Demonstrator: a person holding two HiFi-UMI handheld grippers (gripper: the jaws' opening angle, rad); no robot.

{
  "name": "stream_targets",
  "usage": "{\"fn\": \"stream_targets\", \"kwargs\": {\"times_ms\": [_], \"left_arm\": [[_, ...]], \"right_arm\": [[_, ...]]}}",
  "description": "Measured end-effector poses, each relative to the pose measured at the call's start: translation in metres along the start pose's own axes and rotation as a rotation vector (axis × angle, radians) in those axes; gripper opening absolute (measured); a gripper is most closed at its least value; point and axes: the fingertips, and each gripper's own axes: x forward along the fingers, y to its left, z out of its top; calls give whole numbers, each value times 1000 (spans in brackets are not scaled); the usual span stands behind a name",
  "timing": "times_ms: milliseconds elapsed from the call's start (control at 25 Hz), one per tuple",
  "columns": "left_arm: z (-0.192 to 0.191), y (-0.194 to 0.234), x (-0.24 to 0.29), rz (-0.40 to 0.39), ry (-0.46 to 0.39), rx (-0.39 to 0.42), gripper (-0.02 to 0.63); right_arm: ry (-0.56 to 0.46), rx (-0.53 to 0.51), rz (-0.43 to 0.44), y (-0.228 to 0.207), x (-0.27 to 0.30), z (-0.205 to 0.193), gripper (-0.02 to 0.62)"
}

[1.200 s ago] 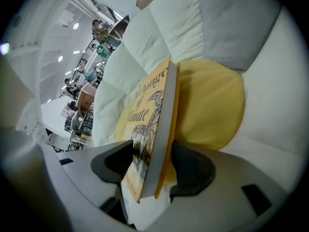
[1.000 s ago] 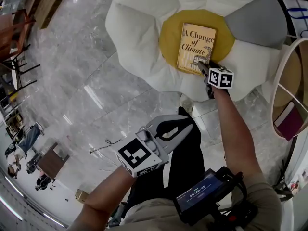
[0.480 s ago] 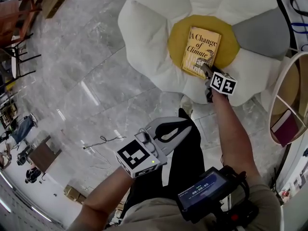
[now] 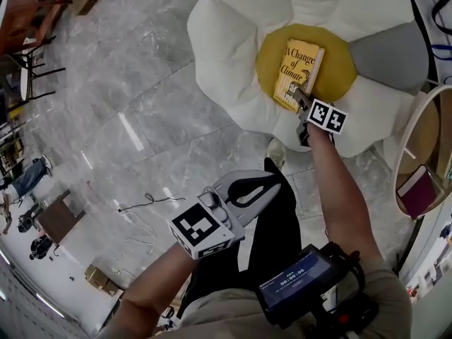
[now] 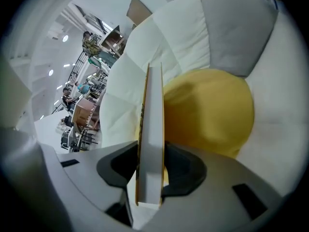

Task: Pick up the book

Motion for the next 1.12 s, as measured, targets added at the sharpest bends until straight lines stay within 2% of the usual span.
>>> {"fn": "stream_targets", "kwargs": {"times_ms": [200,440,840,1120], "left_arm": [[3,-7,-21,20,-16,15,12],[15,-27,-52,24,-47,56,12],[27,-109,-110,-36,-85,158,11],[17,-166,-168,-116,-79,174,8]], "right_arm": [[10,-5,19,17,-8,2,150],[-16,53,57,42,-43,-1,150],[-70,67,109,104,-158,-10,150],[-130,69,177,173,-240,-19,150]]}}
